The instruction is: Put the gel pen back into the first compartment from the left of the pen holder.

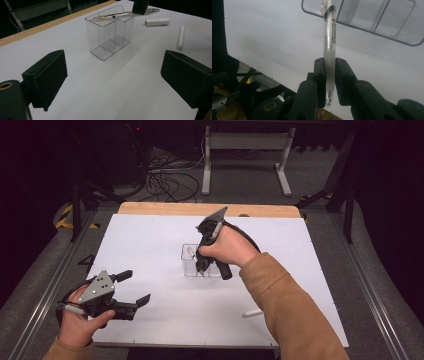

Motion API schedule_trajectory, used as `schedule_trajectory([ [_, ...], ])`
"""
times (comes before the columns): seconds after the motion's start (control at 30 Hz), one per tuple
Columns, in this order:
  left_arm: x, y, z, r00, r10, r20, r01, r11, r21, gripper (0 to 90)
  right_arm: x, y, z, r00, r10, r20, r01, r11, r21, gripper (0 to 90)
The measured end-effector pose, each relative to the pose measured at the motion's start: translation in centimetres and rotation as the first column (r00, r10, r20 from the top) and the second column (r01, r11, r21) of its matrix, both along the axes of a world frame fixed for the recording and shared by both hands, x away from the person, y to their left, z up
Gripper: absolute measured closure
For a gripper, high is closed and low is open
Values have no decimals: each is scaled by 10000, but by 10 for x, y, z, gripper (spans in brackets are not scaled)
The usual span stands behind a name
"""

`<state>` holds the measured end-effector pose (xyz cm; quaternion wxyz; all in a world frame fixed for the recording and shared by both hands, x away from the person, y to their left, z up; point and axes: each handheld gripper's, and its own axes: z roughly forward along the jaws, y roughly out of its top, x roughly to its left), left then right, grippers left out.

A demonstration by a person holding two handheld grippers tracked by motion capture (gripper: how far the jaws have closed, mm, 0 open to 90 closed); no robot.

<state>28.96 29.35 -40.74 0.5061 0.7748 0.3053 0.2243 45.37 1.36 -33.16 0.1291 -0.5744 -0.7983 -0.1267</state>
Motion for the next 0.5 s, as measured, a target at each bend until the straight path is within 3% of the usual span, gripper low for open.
schedule_trajectory([
  [0.5,1,-1,-1,10000,-43,-34,43,10000,26,76,5,1,2,9996,-189,208,183,9994,304,806],
])
